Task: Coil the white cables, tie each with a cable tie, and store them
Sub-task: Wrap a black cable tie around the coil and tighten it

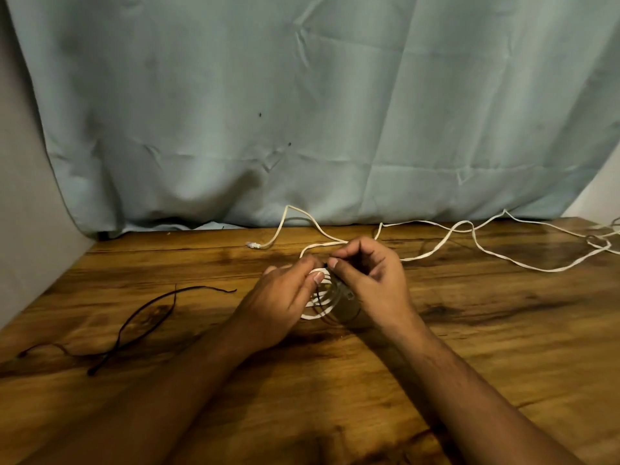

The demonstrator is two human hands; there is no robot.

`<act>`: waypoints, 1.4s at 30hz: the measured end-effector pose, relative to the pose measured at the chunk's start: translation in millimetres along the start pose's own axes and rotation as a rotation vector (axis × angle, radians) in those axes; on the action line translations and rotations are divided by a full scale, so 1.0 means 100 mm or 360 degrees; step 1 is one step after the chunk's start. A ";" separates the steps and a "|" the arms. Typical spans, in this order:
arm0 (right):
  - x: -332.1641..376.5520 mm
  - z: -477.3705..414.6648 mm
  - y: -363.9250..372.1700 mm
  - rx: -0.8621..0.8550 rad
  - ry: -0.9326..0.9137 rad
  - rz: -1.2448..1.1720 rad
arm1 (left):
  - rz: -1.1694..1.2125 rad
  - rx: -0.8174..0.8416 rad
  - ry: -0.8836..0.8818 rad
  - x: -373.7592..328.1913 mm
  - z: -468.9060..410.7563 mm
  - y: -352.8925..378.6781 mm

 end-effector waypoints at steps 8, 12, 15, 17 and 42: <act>0.01 0.02 -0.03 -0.0067 -0.0075 0.0318 | 0.0061 -0.0008 -0.0093 -0.06 0.04 -0.03; 0.01 0.00 -0.06 -0.0114 -0.0035 0.0197 | 0.0055 0.0022 -0.0065 -0.09 0.05 -0.04; 0.01 0.00 -0.07 -0.0089 0.0018 0.0174 | 0.0070 0.0029 -0.0055 -0.10 0.05 -0.03; 0.01 0.01 -0.06 -0.0079 0.0037 0.0186 | 0.0075 0.0012 -0.0037 -0.08 0.05 -0.02; -0.12 -0.03 -0.07 0.0070 0.0284 -0.0243 | 0.0472 0.0019 -0.0138 -0.08 0.04 -0.06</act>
Point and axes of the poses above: each hand's wrist, its own z-axis away from the middle knuckle, its own y-axis out of the palm, x = y × z, the point moved 1 cm from there along -z, towards the middle knuckle, and after that the axes turned 5 degrees about -z, right-handed, at the moved point
